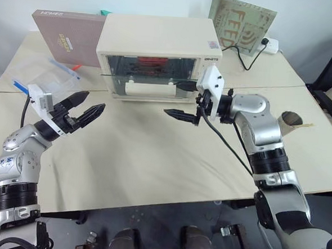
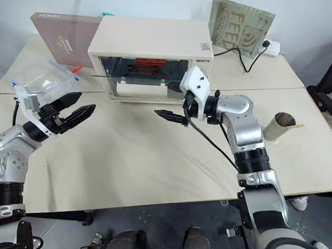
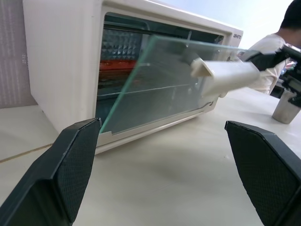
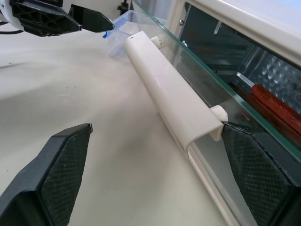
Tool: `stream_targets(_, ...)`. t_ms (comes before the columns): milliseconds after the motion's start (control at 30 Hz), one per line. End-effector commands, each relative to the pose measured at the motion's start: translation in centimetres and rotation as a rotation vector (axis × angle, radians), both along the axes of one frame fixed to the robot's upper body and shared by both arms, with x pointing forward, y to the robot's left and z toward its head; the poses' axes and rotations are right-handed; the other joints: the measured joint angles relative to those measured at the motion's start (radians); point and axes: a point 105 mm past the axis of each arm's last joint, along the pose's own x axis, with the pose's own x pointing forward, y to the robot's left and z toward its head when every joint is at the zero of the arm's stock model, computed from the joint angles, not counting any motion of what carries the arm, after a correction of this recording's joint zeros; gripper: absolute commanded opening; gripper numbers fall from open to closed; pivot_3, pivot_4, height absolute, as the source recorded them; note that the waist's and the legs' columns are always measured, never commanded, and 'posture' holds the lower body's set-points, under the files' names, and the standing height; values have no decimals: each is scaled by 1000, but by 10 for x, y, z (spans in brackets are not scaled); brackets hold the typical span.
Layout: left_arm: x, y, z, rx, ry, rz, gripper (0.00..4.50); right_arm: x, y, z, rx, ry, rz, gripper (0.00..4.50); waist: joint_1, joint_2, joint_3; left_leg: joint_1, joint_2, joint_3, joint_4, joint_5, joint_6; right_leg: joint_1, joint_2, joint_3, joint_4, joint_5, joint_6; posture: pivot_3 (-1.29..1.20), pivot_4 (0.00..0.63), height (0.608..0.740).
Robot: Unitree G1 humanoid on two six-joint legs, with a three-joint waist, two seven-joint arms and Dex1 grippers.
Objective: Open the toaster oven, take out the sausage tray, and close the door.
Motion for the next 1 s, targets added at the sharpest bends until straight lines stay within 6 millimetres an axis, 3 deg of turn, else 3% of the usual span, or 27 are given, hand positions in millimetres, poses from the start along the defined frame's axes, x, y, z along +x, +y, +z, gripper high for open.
stream_targets(33, 1, 15, 25, -22, -73, 47, 4500, -15, 14, -1, 8, -25, 41, 4472, 0, 0, 0, 0, 0, 0, 0, 0, 0, 0, 0, 0, 0, 0, 0, 0, 150, 740)
stream_targets(167, 14, 10, 26, -24, -29, 12, 4500, -21, 17, -14, 15, -3, 23, 4472, -1, 0, 0, 0, 0, 0, 0, 0, 0, 0, 0, 0, 0, 0, 0, 0, 150, 740)
stream_targets(267, 23, 1, 39, -58, -80, -31, 3918, -22, 17, -18, 14, 4, 16, 4500, 1, 0, 0, 1, 0, 0, 1, 0, 0, 0, 0, 0, 1, 0, 0, 0, 150, 740)
stream_targets(633, 56, -21, 51, -64, -77, -83, 541, -18, 17, -20, 5, -1, -5, 4500, -7, -1, 0, 1, 0, 0, 1, 0, 0, 1, 0, 0, 1, 0, 0, 0, 150, 740)
stream_targets(700, 57, -36, 43, -28, -34, -169, 26, -19, 16, -23, 0, 3, -11, 4500, -7, -1, 0, 1, 0, 1, 1, 0, 0, 1, 0, 0, 1, 0, 0, 0, 150, 740)
stream_targets(1000, 63, -53, 35, 24, 24, -253, 26, -31, 8, -36, -70, 49, -40, 4500, 2, -1, 0, 1, 0, 1, 1, 0, 0, 1, 0, 0, 1, 0, 0, 0, 150, 740)
